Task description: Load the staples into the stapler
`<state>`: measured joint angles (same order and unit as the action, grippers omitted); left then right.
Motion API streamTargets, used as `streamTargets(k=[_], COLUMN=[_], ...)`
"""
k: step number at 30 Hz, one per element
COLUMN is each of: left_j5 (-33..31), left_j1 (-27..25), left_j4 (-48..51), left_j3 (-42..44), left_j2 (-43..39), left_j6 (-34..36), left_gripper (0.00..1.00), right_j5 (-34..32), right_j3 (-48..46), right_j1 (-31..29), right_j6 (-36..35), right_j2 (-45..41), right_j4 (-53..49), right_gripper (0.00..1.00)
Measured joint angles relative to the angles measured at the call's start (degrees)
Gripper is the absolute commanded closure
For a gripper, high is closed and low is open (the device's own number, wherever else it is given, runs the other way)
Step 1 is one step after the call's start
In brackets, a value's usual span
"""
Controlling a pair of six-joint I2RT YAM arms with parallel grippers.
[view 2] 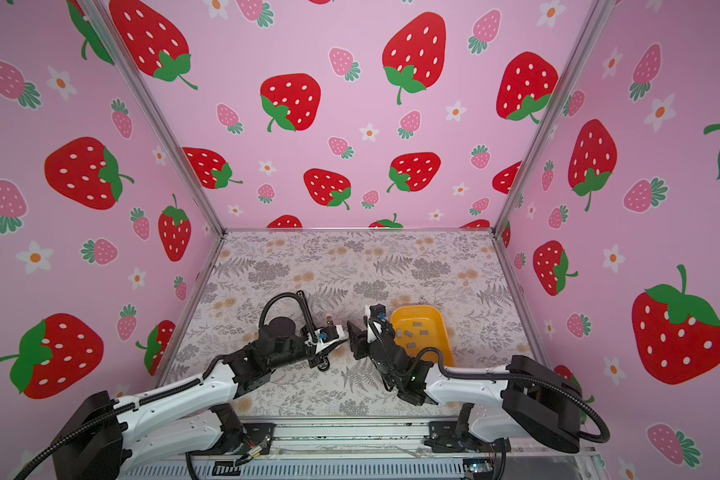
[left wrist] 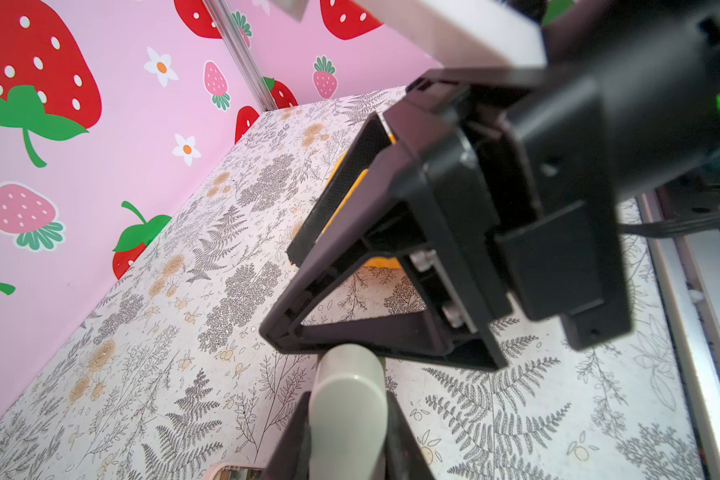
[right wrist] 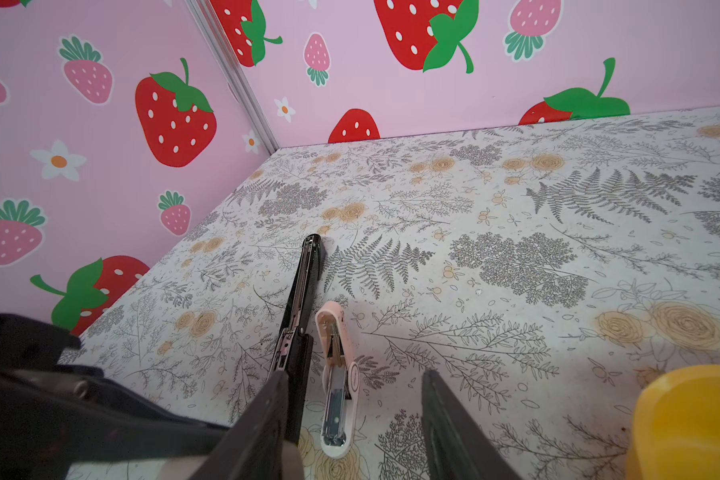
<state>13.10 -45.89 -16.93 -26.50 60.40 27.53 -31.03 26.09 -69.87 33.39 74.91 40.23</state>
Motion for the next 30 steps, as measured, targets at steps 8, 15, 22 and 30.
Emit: streamTargets(k=[8, 15, 22, 30], left_j5=[-0.09, -0.66, -0.37, 0.92], left_j1=[0.0, 0.0, 0.09, 0.17], left_j4=[0.0, -0.44, -1.75, -4.46], left_j3=[0.72, 1.57, 1.75, 1.77], left_j2=[0.0, -1.09, -1.46, -3.08], left_j6=[-0.39, -1.66, -2.56, -3.56], left_gripper=[1.0, 1.0, 1.0, 1.0], right_j5=[0.26, 0.13, -1.29, -2.1], right_j3=[0.0, -0.04, -1.46, -2.67], right_j1=[0.0, -0.02, 0.02, 0.0], right_j6=[0.42, 1.33, 1.95, 2.64], right_j2=[1.68, 2.62, 5.31, 8.04], right_j4=[0.94, 2.64, 4.31, 4.26], right_gripper=[0.47, 0.48, 0.51, 0.51])
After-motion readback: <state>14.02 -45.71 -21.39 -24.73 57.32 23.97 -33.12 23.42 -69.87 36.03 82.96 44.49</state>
